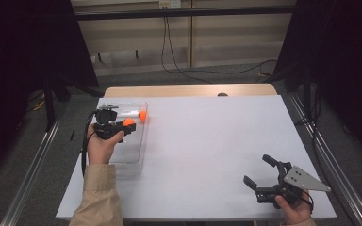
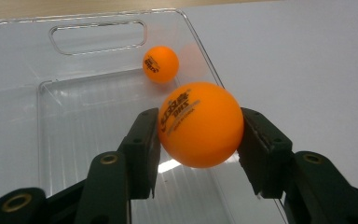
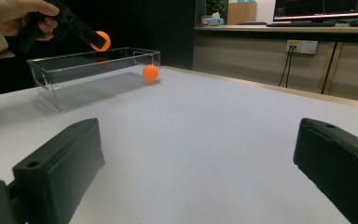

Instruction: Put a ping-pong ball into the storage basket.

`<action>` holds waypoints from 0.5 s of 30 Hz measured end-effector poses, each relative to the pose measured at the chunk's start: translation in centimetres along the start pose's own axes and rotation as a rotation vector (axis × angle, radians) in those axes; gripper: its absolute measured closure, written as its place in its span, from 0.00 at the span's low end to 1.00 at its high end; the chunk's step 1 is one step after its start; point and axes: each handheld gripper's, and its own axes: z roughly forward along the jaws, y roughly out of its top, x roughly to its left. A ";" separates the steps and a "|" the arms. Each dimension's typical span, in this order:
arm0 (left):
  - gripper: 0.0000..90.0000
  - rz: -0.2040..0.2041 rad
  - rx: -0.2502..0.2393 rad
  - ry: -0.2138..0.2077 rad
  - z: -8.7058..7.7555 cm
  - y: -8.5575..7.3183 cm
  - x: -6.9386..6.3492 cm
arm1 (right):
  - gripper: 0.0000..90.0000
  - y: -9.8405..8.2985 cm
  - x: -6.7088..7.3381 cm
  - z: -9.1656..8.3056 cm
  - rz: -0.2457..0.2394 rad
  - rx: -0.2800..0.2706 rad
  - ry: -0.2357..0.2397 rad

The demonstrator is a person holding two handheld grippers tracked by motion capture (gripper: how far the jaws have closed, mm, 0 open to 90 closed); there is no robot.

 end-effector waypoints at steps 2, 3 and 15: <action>0.57 -0.002 0.002 0.002 0.0 -0.1 0.1 | 0.01 0.0 0.0 0.0 0.002 -0.001 0.001; 0.57 -0.002 0.001 0.005 0.1 -0.1 0.2 | 0.01 0.0 0.0 0.0 0.003 -0.001 0.000; 0.57 -0.013 0.015 0.022 0.5 -0.4 0.6 | 0.01 0.0 0.0 0.0 0.002 -0.001 0.001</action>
